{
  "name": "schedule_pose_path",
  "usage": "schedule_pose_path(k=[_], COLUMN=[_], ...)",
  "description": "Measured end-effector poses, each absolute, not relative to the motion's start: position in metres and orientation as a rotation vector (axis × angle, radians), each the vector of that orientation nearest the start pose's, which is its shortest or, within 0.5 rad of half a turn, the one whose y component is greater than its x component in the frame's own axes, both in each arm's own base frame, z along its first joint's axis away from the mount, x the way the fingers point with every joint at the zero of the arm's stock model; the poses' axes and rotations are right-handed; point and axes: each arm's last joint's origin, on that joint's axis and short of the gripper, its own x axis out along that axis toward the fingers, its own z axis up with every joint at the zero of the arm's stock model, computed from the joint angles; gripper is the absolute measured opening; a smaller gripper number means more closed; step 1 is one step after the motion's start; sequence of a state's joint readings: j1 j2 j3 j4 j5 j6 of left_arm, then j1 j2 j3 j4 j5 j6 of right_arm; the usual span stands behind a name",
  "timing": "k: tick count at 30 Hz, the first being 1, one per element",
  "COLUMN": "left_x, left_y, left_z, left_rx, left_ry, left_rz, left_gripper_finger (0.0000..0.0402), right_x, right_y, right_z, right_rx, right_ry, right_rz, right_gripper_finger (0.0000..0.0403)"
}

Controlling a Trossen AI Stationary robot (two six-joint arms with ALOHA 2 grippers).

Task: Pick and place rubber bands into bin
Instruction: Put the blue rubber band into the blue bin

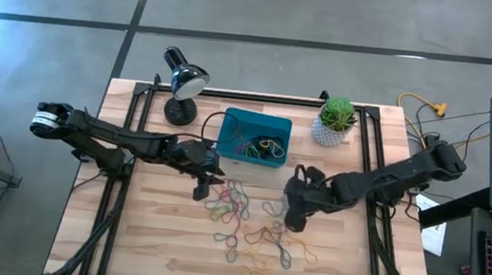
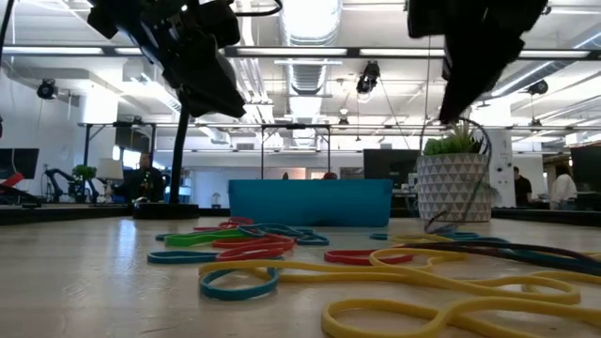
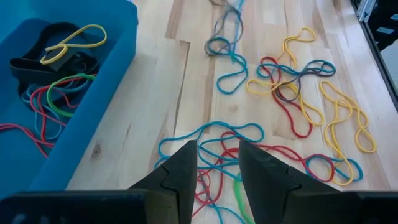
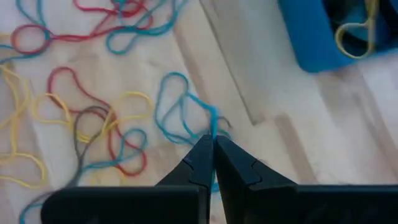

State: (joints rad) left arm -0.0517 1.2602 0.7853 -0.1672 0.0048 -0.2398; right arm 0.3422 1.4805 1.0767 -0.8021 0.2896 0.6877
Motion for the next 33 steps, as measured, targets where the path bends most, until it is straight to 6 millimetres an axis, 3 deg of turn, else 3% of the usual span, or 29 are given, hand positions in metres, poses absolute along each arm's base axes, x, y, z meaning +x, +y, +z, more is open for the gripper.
schedule_pose_path(k=[3,7,12,15,24,33], left_x=[0.262,0.263,0.263,0.263,0.263,0.263], left_y=[-0.014,-0.014,-0.015,-0.015,-0.019,-0.019], left_z=[0.239,0.240,0.240,0.240,0.240,0.241], left_rx=[-0.216,-0.217,-0.231,-0.231,-0.229,-0.228], left_ry=[0.635,0.623,0.619,0.618,0.620,0.617], left_rz=[0.021,0.021,0.022,0.021,0.006,0.005], left_gripper_finger=[0.0102,0.0102,0.0102,0.0102,0.0102,0.0102], right_x=[0.276,0.270,0.283,0.286,0.292,0.299], right_y=[0.097,0.092,0.109,0.114,0.115,0.094], right_z=[0.242,0.234,0.245,0.253,0.296,0.323], right_rx=[0.196,0.229,0.220,0.213,0.181,-0.060], right_ry=[1.010,1.056,0.887,0.792,0.627,0.531], right_rz=[-0.150,-0.293,-0.018,0.046,0.081,-0.169], right_gripper_finger=[0.0008,0.0008,0.0008,0.0008,0.0008,0.0008])
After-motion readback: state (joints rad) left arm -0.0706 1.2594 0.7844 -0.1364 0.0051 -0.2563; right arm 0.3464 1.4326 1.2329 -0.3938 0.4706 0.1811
